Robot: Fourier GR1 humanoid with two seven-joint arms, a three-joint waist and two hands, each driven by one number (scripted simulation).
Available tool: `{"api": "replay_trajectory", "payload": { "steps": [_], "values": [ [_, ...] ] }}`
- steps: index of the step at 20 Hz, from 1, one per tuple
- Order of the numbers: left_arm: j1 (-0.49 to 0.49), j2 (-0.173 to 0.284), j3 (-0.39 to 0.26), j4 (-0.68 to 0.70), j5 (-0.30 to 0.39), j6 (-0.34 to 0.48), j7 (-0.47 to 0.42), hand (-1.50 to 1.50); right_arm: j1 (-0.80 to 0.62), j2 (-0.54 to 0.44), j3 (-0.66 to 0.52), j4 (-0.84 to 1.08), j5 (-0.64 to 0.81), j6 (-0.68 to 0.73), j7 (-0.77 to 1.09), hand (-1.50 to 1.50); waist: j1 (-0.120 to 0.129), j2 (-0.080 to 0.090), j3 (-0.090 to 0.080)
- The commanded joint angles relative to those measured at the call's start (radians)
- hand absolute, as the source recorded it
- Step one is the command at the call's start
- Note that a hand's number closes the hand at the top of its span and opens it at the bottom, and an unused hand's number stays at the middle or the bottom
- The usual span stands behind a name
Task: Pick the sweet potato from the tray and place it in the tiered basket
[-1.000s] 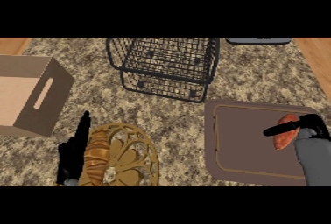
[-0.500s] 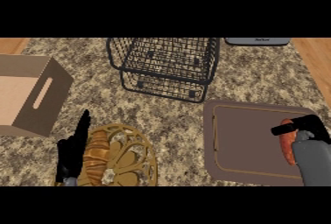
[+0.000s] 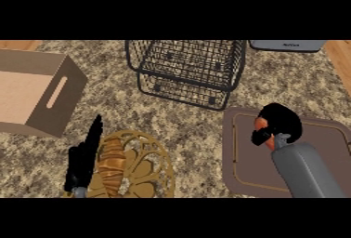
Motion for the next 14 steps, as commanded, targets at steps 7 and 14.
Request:
{"api": "replay_trajectory", "payload": {
  "steps": [7,14],
  "values": [
    [0.054,-0.041,-0.005,-0.001,-0.020,0.043,0.001,0.00,-0.011,0.054,0.043,-0.282,-0.096,-0.013,-0.211,1.50,-0.065,-0.003,0.003],
    [0.068,0.019,0.059,0.029,0.019,-0.014,-0.017,0.00,-0.109,0.039,-0.098,-0.658,-0.208,0.045,-0.078,1.50,-0.076,-0.007,0.001]
  ]
}}
